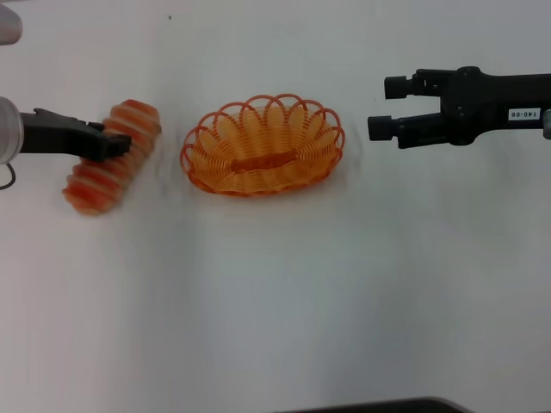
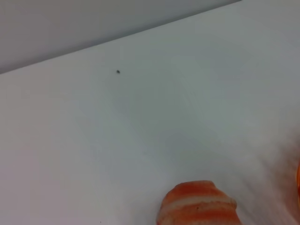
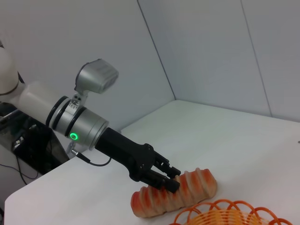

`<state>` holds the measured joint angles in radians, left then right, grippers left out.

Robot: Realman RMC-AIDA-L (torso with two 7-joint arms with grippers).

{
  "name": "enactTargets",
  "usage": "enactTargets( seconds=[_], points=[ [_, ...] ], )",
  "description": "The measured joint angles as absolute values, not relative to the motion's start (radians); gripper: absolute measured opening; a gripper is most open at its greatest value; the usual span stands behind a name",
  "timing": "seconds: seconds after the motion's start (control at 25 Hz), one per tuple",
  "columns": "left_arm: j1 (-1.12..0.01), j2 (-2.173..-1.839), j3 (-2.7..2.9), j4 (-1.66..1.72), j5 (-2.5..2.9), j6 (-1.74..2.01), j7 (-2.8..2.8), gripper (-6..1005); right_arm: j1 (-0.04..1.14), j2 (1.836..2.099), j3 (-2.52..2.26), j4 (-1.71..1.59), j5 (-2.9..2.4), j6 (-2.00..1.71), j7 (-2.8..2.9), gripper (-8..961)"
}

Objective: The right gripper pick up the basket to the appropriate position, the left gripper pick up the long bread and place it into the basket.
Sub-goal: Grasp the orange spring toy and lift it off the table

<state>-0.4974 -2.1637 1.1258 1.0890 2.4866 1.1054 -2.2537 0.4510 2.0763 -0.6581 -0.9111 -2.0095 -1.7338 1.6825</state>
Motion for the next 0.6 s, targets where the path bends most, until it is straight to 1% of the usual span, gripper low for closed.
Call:
enactTargets(
  seconds=[0.2,0.32,0.44,0.52,0.6],
  points=[
    [-0.498,-2.163,1.126,1.096,2.486,1.112,-2.252,433,0.454,2.076,-0.658,-0.911,-2.009,-1.729,1.682,958],
    [-0.498,-2.163,1.113,1.130,2.485,1.132,-2.253,404,0.455,2.073,-0.658,-0.911,-2.009,-1.729,1.681,958],
    [-0.497,-2.162,1.074,1.200,2.479,1.190,-2.253,376,0.448,2.058,-0.654,-0.911,-2.009,-1.730,1.684,958],
    [-0.500,-2.161,1.055,1.259,2.461,1.230,-2.250,328,0.439,2.047,-0.648,-0.911,-2.009,-1.733,1.685,958],
    [-0.510,-2.160,1.055,1.297,2.434,1.255,-2.243,319,0.429,2.040,-0.648,-0.911,-2.010,-1.733,1.686,958]
  ],
)
